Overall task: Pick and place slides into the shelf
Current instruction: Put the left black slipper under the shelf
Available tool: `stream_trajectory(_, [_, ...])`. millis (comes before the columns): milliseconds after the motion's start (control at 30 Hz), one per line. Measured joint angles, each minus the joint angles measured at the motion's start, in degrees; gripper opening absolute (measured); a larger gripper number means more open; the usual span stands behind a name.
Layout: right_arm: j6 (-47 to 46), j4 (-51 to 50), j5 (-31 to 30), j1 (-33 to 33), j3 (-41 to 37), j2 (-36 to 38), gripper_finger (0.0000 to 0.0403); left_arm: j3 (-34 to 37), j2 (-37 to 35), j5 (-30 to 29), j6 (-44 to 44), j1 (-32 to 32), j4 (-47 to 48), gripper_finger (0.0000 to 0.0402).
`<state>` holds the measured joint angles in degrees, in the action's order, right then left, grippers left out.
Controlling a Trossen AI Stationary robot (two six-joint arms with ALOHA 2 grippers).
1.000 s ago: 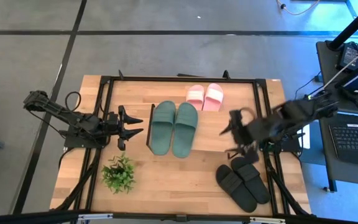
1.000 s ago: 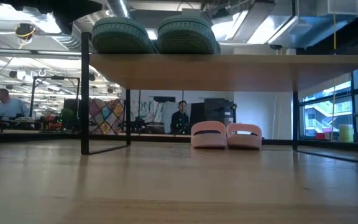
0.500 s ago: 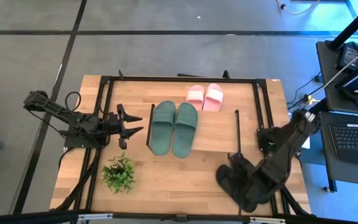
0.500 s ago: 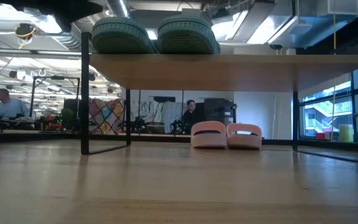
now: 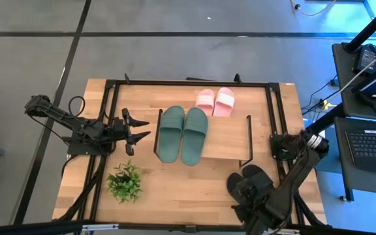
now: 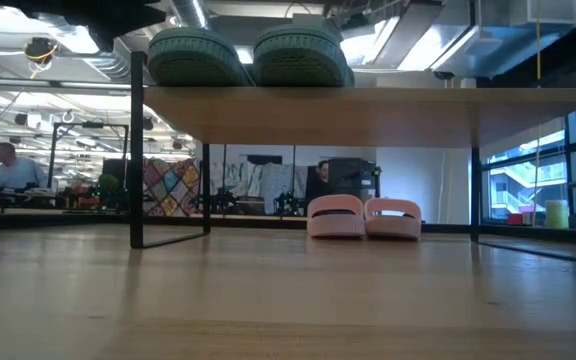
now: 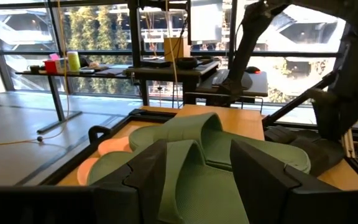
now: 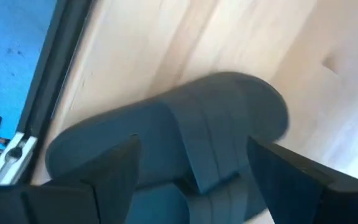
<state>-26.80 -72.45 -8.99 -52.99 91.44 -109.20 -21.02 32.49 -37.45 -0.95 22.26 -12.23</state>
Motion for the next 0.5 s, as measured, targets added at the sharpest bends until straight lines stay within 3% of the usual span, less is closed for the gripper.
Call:
stream_trajectory(300, [0.08,-0.26,-0.89,-0.53,-0.02,-8.74,0.0291,0.00,0.00,0.01,-0.02,-0.01,0.08,0.0170])
stream_trajectory(500, [-2.43,-1.91,-5.04,-0.57,0.01,-12.11,0.0289,0.00,0.00,0.02,-0.05,0.00,0.15,0.0170])
